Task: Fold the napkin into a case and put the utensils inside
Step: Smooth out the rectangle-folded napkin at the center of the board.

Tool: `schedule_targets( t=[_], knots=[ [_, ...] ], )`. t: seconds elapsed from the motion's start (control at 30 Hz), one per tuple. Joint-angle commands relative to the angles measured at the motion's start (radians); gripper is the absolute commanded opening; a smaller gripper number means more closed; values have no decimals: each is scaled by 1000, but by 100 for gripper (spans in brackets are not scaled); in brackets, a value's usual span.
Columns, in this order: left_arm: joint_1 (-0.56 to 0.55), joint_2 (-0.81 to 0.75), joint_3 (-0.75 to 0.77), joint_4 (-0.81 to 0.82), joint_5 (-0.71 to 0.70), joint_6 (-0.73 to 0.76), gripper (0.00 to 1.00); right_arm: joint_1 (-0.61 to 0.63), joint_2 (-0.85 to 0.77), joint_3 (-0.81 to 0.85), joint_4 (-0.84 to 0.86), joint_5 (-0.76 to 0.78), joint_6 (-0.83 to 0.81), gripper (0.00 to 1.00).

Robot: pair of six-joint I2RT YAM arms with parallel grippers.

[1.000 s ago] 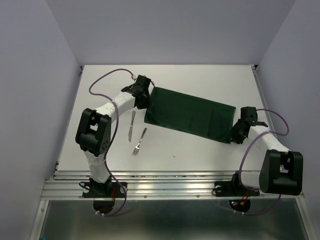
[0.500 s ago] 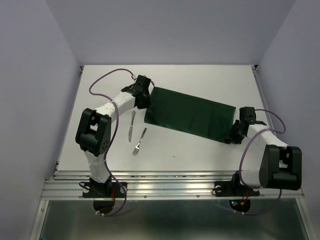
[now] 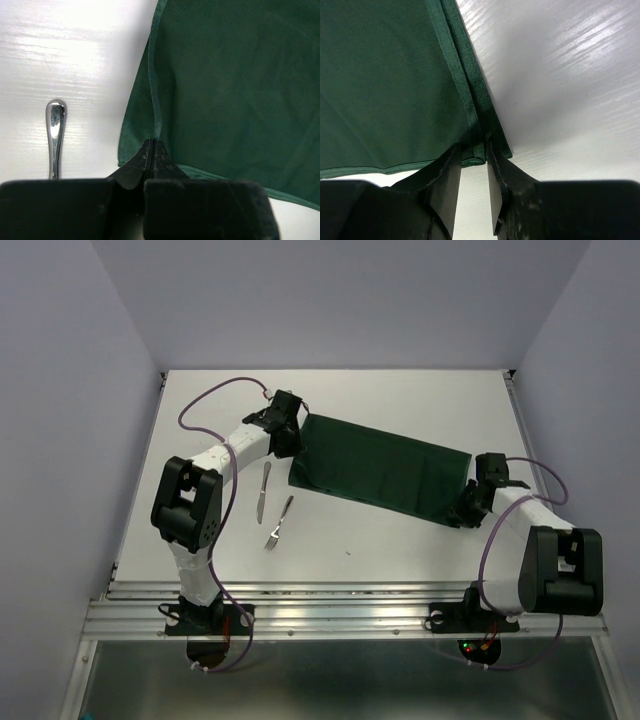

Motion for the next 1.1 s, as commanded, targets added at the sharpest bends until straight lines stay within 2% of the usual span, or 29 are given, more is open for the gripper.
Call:
schedule_targets(
  t=[0.0,0.13,0.17,0.2,0.3,0.73,1.07],
  knots=[
    [4,-33,0,15,2,15,0,16,20,23,20,0,-12,31],
    [2,-36,-6,16,4,18,0,25,-5,20,16,38,-1,19],
    [2,-36,-5,15,4,19,0,25,-23,19,14,49,3,13],
    [2,-38,-5,15,4,21,0,25,-32,19,12,55,3,13],
    [2,-39,1,10,2,25,0,25,-69,28,-3,90,3,1],
    [2,-32,38,-1,8,30,0,25,-146,120,-52,145,13,1],
    [4,-30,139,-30,48,50,0,25,-135,302,-72,218,3,1]
  ],
)
